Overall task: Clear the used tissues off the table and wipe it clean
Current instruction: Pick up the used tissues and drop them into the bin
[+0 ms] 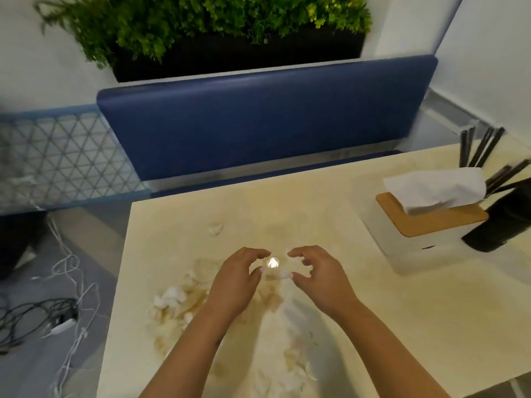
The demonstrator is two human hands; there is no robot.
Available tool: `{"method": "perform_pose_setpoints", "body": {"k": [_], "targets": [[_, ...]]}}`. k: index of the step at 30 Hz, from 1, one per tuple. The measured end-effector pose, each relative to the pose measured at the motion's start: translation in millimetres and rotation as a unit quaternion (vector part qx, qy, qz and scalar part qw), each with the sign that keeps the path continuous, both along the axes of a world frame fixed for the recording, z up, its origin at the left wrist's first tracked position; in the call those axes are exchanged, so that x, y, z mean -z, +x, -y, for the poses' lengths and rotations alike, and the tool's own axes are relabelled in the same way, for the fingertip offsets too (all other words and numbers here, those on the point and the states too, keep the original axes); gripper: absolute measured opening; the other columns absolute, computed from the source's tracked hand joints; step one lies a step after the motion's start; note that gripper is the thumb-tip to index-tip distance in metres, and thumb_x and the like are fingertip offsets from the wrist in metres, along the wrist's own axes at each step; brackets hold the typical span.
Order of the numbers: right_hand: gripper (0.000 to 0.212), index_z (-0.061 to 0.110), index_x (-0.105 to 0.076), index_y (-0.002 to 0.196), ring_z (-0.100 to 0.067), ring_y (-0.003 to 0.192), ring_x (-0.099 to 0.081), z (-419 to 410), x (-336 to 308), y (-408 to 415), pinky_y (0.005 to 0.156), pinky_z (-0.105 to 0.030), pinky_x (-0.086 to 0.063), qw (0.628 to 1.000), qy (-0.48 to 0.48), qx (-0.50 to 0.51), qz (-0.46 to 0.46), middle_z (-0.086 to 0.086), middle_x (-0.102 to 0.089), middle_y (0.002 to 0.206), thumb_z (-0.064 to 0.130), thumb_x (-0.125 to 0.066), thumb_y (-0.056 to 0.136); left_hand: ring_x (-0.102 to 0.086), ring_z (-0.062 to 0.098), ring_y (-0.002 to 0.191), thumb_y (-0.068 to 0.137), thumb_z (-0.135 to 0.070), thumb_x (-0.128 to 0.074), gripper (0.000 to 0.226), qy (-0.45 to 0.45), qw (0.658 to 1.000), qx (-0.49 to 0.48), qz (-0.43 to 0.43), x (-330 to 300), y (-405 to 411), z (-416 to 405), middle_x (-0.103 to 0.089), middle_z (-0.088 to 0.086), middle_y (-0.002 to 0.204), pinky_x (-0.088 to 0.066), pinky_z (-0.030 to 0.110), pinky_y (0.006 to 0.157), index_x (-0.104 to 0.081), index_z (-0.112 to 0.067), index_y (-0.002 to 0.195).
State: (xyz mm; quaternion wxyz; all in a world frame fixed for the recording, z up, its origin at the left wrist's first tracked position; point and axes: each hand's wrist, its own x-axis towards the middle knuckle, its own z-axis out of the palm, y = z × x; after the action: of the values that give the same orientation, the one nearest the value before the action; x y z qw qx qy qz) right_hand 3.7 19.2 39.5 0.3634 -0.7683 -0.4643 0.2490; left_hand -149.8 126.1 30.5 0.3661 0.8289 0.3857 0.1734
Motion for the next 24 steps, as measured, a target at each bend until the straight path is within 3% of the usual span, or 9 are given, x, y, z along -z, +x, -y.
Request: {"method": "perform_pose_setpoints", "body": {"k": [3,6,9,12,17,20,24], "targets": [[0.048,0.030,-0.057,0.122,-0.001,0.107,-0.049,-17,17,-15,0.079,-0.006,-0.033,0.992,-0.074,-0.080,0.058,0.011,-0.048,0.125,0.014,-0.068,0.078,-0.051,0.000,0.101,0.089,-0.010,-0.057,0.032,-0.006,1.000,-0.019,-0.003,8,-23,-5,-0.053,-0.022,0.105,-0.046,0.023,0.089,-0.062,-0.029,0.114],[0.062,0.032,-0.048,0.133,-0.016,0.133,-0.034,-32,37,-26,0.098,-0.020,-0.033,0.975,-0.147,-0.139,0.097,0.002,-0.032,0.146,0.012,-0.068,0.078,-0.056,0.005,0.101,0.090,-0.011,-0.057,0.031,-0.023,0.999,-0.033,-0.002,16,-43,-7,-0.052,-0.024,0.106,-0.049,0.028,0.087,-0.062,-0.030,0.114],[0.063,0.033,-0.042,0.138,-0.022,0.142,-0.017,-43,57,-33,0.110,-0.027,-0.024,0.956,-0.188,-0.183,0.134,-0.004,-0.019,0.155,0.011,-0.063,0.084,-0.058,0.007,0.102,0.090,-0.011,-0.056,0.031,-0.038,0.998,-0.047,0.001,21,-56,-9,-0.050,-0.029,0.102,-0.051,0.032,0.086,-0.062,-0.030,0.114],[0.053,0.033,-0.047,0.136,-0.022,0.139,-0.025,-48,72,-35,0.108,-0.026,-0.028,0.950,-0.191,-0.193,0.156,-0.002,-0.026,0.152,0.010,-0.055,0.088,-0.053,0.003,0.106,0.091,-0.012,-0.055,0.032,-0.026,0.998,-0.056,-0.013,25,-62,-13,-0.051,-0.025,0.107,-0.049,0.027,0.089,-0.061,-0.032,0.115],[0.039,0.023,-0.064,0.116,-0.018,0.113,-0.048,-48,78,-35,0.082,-0.025,-0.043,0.949,-0.171,-0.186,0.187,0.003,-0.054,0.123,0.008,-0.051,0.083,-0.049,-0.002,0.103,0.091,-0.011,-0.055,0.031,-0.015,0.998,-0.059,-0.015,27,-62,-23,-0.054,-0.019,0.112,-0.045,0.022,0.089,-0.061,-0.030,0.115],[0.032,0.018,-0.070,0.103,-0.021,0.105,-0.055,-47,82,-39,0.074,-0.024,-0.042,0.953,-0.152,-0.181,0.187,-0.001,-0.060,0.108,0.005,-0.052,0.081,-0.051,0.003,0.106,0.090,-0.009,-0.056,0.031,-0.004,0.998,-0.059,-0.016,29,-57,-35,-0.054,-0.015,0.111,-0.045,0.023,0.090,-0.062,-0.027,0.115],[0.032,0.016,-0.070,0.101,-0.023,0.097,-0.059,-45,84,-40,0.072,-0.023,-0.041,0.959,-0.150,-0.175,0.165,-0.003,-0.060,0.102,0.002,-0.051,0.080,-0.052,0.009,0.111,0.089,-0.009,-0.057,0.031,0.026,0.997,-0.059,-0.032,35,-44,-60,-0.054,-0.008,0.120,-0.040,0.017,0.086,-0.062,-0.024,0.115]]}}
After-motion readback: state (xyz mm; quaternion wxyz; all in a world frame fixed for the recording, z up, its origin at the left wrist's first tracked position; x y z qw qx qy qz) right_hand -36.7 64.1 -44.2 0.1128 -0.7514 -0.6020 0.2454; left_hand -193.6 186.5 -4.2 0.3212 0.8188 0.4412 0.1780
